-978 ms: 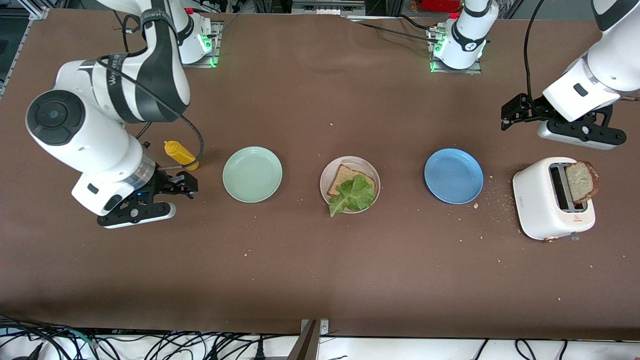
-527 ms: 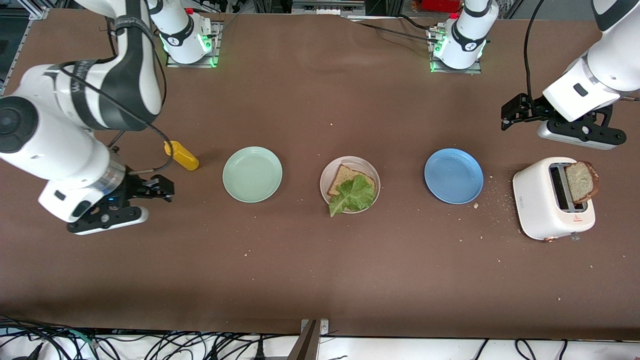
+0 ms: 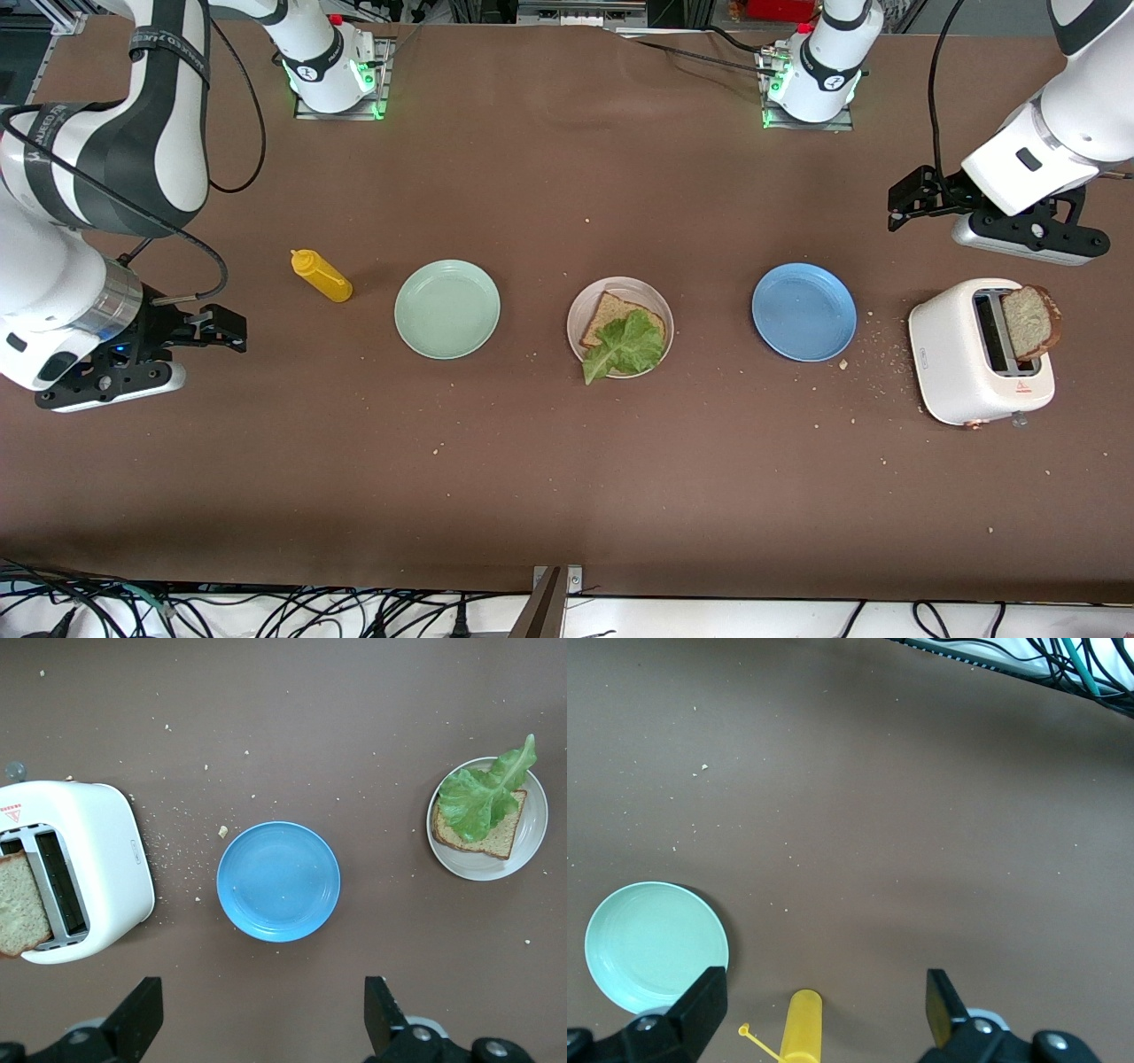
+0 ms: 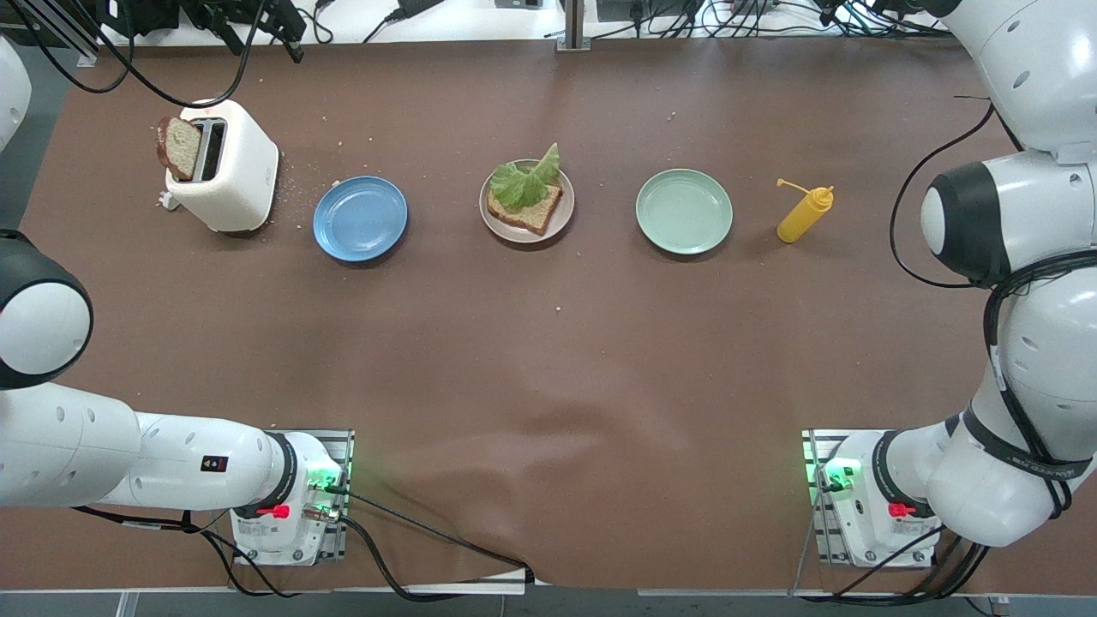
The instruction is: Make sandwich in beige plate with both arms
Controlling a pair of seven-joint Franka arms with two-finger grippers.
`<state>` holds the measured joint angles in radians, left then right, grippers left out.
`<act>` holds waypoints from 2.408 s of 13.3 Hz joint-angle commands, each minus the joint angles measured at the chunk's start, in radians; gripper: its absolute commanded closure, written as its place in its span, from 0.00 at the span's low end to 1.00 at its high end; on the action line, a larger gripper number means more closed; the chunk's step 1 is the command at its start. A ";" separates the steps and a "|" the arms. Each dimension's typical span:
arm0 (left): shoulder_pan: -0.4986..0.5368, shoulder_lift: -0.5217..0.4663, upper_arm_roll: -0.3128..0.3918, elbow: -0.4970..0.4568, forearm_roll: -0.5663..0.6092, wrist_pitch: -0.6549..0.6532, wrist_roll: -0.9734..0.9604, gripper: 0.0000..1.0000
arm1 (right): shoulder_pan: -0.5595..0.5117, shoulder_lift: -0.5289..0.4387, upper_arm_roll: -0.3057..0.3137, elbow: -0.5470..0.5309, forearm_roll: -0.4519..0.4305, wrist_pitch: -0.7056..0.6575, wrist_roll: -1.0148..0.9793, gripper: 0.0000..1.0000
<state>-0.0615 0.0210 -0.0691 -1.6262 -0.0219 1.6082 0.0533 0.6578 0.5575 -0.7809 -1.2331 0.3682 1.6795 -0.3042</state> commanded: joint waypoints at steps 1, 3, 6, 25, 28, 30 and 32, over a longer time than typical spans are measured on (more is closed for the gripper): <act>0.003 0.005 -0.001 0.019 -0.015 -0.016 0.008 0.00 | 0.008 -0.022 0.003 -0.025 0.015 -0.001 -0.019 0.01; 0.003 0.005 0.000 0.019 -0.015 -0.016 0.008 0.00 | 0.010 -0.022 0.006 -0.025 0.017 -0.001 -0.018 0.01; 0.003 0.005 0.000 0.019 -0.015 -0.016 0.008 0.00 | 0.011 -0.021 0.006 -0.035 0.015 -0.003 -0.018 0.01; 0.009 0.066 0.003 0.023 0.064 -0.007 0.005 0.00 | -0.001 -0.053 0.006 -0.040 0.014 -0.040 -0.001 0.01; 0.103 0.199 0.008 0.098 0.117 0.015 0.008 0.00 | -0.146 -0.097 0.185 -0.045 -0.011 -0.049 0.068 0.01; 0.199 0.296 0.008 0.138 0.122 0.019 0.010 0.00 | -0.281 -0.139 0.367 -0.046 -0.130 -0.047 0.103 0.01; 0.264 0.341 0.008 0.140 0.190 0.100 0.061 0.00 | -0.416 -0.181 0.545 -0.068 -0.207 -0.046 0.167 0.01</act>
<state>0.1556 0.2971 -0.0504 -1.5483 0.1045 1.6767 0.0748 0.3511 0.4495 -0.3902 -1.2544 0.2266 1.6406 -0.1969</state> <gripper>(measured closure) 0.000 0.009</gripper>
